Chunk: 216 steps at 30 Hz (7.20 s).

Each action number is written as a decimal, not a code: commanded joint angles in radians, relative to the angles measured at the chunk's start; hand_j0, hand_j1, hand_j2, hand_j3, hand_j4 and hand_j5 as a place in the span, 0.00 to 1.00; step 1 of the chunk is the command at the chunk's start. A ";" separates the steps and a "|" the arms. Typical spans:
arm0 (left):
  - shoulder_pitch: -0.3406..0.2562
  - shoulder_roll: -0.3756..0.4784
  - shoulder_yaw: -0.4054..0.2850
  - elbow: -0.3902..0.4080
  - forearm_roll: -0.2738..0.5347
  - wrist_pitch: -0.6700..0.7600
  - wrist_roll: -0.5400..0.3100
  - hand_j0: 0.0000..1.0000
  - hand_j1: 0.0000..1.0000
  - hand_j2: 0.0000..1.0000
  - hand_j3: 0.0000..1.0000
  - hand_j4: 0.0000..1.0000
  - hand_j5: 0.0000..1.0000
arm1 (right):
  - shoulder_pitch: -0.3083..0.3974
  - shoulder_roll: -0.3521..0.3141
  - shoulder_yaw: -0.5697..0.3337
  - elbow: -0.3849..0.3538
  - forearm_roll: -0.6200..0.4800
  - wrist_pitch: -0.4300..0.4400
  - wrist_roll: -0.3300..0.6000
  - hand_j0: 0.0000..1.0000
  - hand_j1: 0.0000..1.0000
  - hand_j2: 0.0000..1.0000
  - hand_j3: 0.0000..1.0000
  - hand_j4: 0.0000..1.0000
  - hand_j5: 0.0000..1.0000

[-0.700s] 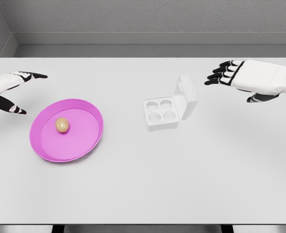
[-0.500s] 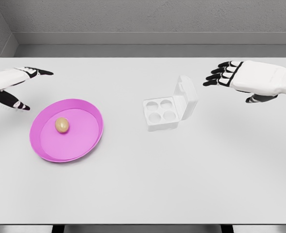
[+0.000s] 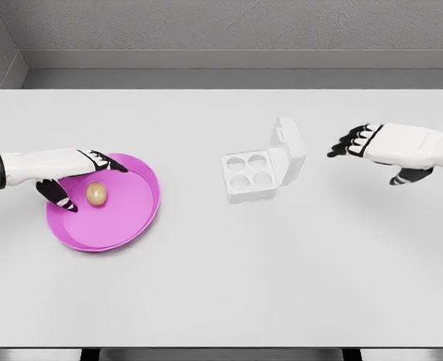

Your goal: Pack egg into the box and close the box lid

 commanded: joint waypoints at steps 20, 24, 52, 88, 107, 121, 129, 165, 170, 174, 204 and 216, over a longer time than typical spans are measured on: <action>-0.017 -0.021 -0.013 -0.010 -0.022 0.002 -0.042 0.97 0.97 0.97 0.97 0.97 0.97 | -0.017 -0.001 0.008 0.036 0.001 0.003 0.000 1.00 1.00 1.00 1.00 1.00 1.00; -0.017 0.002 -0.010 -0.033 -0.022 0.002 -0.042 0.97 0.97 0.97 0.97 0.97 0.97 | -0.017 -0.001 0.008 0.034 0.001 0.003 0.000 1.00 1.00 1.00 1.00 1.00 1.00; -0.011 0.000 -0.007 -0.025 -0.053 0.002 -0.044 0.77 0.77 0.77 0.77 0.77 0.77 | -0.017 0.000 0.008 0.028 -0.002 0.003 0.000 1.00 1.00 1.00 1.00 1.00 1.00; -0.011 0.002 -0.010 -0.033 -0.055 0.002 -0.044 0.38 0.38 0.38 0.38 0.38 0.38 | -0.025 0.002 0.008 0.025 -0.008 0.003 0.000 1.00 1.00 1.00 1.00 1.00 1.00; -0.057 -0.098 -0.011 -0.169 -0.047 0.002 -0.043 0.32 0.32 0.32 0.32 0.32 0.32 | -0.028 -0.001 0.003 0.011 -0.010 0.003 0.000 1.00 1.00 1.00 1.00 1.00 1.00; -0.083 -0.225 -0.022 -0.166 -0.048 0.002 -0.042 0.32 0.32 0.32 0.32 0.32 0.32 | -0.031 0.000 0.003 0.001 -0.010 0.003 0.000 1.00 1.00 1.00 1.00 1.00 1.00; -0.123 -0.318 -0.043 -0.128 -0.056 0.002 -0.044 0.32 0.32 0.32 0.32 0.32 0.32 | -0.032 -0.001 0.003 0.001 -0.010 0.003 0.000 1.00 1.00 1.00 1.00 1.00 1.00; -0.209 -0.606 -0.057 0.147 -0.108 0.002 -0.044 0.33 0.33 0.33 0.33 0.33 0.33 | -0.032 -0.001 0.003 -0.012 -0.010 0.003 0.000 1.00 1.00 1.00 1.00 1.00 1.00; -0.209 -0.603 -0.056 0.147 -0.107 0.002 -0.044 0.36 0.36 0.36 0.36 0.36 0.36 | -0.034 0.000 0.005 -0.012 -0.010 0.003 0.000 1.00 1.00 1.00 1.00 1.00 1.00; -0.209 -0.603 -0.054 0.148 -0.107 0.002 -0.044 0.43 0.43 0.43 0.43 0.43 0.43 | -0.034 0.000 0.005 -0.010 -0.010 0.003 0.000 1.00 1.00 1.00 1.00 1.00 1.00; -0.199 -0.592 -0.050 0.161 -0.098 0.002 -0.044 0.80 0.80 0.80 0.80 0.80 0.80 | -0.037 0.000 0.009 -0.012 -0.010 0.003 0.000 1.00 1.00 1.00 1.00 1.00 1.00; -0.204 -0.563 -0.050 0.159 -0.073 0.002 -0.042 0.92 0.92 0.92 0.92 0.92 0.92 | -0.038 0.000 0.009 -0.012 -0.010 0.003 0.000 1.00 1.00 1.00 1.00 1.00 1.00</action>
